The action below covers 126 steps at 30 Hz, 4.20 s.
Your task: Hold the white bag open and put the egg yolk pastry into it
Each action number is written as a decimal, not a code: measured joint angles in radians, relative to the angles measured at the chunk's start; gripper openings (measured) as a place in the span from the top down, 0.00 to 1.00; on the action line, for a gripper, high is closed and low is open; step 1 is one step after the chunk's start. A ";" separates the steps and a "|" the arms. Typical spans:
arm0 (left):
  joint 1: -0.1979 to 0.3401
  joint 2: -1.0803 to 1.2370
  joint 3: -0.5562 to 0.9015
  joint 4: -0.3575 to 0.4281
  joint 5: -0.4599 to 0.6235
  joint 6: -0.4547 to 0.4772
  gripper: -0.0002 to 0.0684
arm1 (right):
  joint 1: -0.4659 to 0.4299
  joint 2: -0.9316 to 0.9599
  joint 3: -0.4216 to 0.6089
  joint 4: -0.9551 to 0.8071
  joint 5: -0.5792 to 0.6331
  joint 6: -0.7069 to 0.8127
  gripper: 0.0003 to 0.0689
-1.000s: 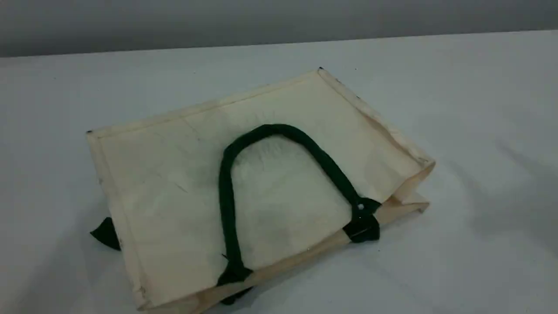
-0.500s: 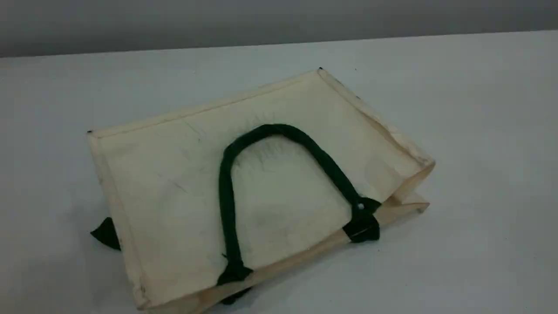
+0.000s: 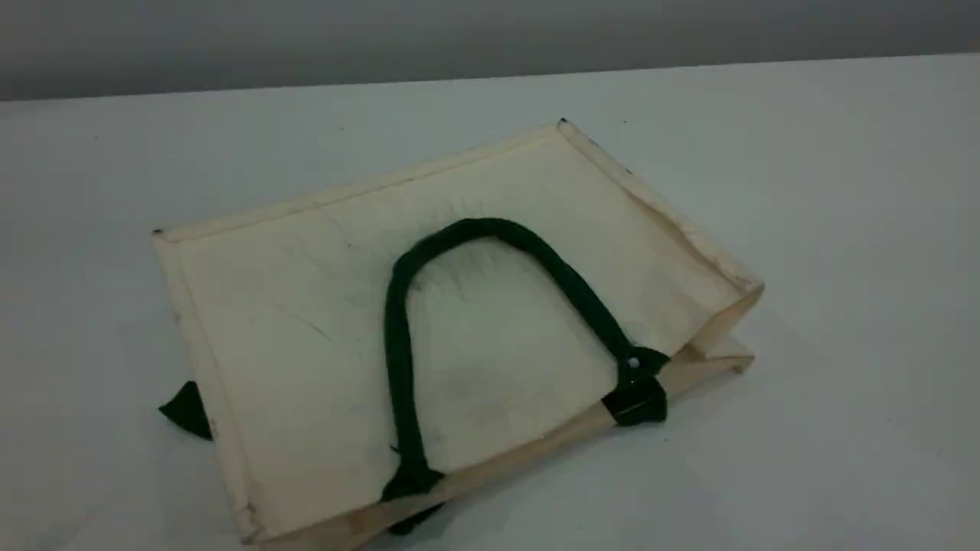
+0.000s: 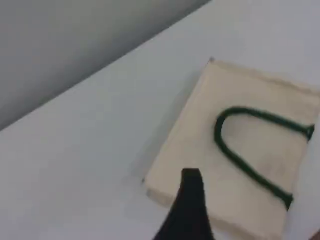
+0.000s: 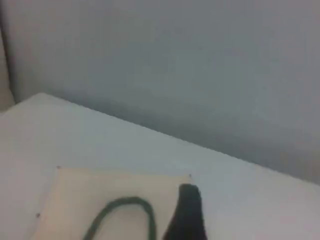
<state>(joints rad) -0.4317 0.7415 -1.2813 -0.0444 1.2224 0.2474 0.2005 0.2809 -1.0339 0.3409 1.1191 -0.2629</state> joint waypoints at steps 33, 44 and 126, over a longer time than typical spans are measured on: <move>0.000 -0.706 0.737 0.077 -0.038 -0.255 0.14 | 0.000 -0.177 0.511 -0.200 -0.032 0.128 0.19; 0.000 -0.706 0.742 0.152 -0.103 -0.359 0.14 | 0.000 -0.177 0.511 -0.198 -0.022 0.130 0.21; 0.389 -0.742 0.776 0.147 -0.143 -0.355 0.14 | -0.211 -0.281 0.508 -0.209 -0.018 0.156 0.25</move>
<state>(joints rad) -0.0423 0.0000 -0.5056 0.1028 1.0796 -0.1074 -0.0103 0.0000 -0.5256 0.1318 1.1007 -0.1064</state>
